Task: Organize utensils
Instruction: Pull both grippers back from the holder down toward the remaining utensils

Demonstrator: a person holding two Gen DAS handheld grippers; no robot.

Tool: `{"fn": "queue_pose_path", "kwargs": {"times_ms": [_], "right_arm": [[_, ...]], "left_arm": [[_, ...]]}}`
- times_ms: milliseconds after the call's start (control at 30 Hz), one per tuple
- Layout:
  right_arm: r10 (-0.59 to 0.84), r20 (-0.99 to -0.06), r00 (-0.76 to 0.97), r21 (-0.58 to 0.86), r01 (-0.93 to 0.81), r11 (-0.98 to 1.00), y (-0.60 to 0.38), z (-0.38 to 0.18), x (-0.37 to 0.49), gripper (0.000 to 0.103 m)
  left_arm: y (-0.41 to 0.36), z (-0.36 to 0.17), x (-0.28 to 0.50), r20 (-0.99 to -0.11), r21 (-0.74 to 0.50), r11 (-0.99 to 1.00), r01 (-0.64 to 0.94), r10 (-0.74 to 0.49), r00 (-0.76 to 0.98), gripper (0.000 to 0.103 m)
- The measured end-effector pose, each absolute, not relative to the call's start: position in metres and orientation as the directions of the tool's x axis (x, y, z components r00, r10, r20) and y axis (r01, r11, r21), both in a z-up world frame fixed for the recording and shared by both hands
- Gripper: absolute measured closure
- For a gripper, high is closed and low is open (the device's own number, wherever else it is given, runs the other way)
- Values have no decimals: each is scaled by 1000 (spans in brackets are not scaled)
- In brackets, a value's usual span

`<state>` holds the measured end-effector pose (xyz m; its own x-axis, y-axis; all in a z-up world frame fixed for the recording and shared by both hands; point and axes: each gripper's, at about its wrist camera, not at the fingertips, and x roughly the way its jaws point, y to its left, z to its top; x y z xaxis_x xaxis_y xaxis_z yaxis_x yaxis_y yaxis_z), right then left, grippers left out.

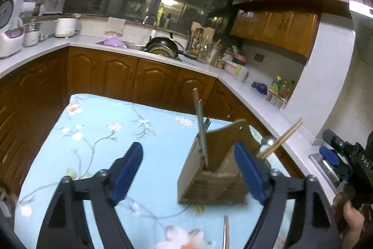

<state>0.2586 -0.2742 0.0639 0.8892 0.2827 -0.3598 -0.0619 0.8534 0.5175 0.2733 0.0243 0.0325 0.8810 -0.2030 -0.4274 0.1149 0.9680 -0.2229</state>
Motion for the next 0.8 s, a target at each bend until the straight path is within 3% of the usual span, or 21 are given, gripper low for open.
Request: {"fn": "queue_pose_path", "kwargs": {"times_ms": [367,800], "right_arm": [[283,-463,840,521,0,853,-277,22,190,11],[271,-594,758,418,3,909,-249,-27,145,11]], "left_arm": [[59,0,190,-557,-262,965,6,-156,816,21],[49,-15,145,-672,-233,972,-30,-139,727,21]]}}
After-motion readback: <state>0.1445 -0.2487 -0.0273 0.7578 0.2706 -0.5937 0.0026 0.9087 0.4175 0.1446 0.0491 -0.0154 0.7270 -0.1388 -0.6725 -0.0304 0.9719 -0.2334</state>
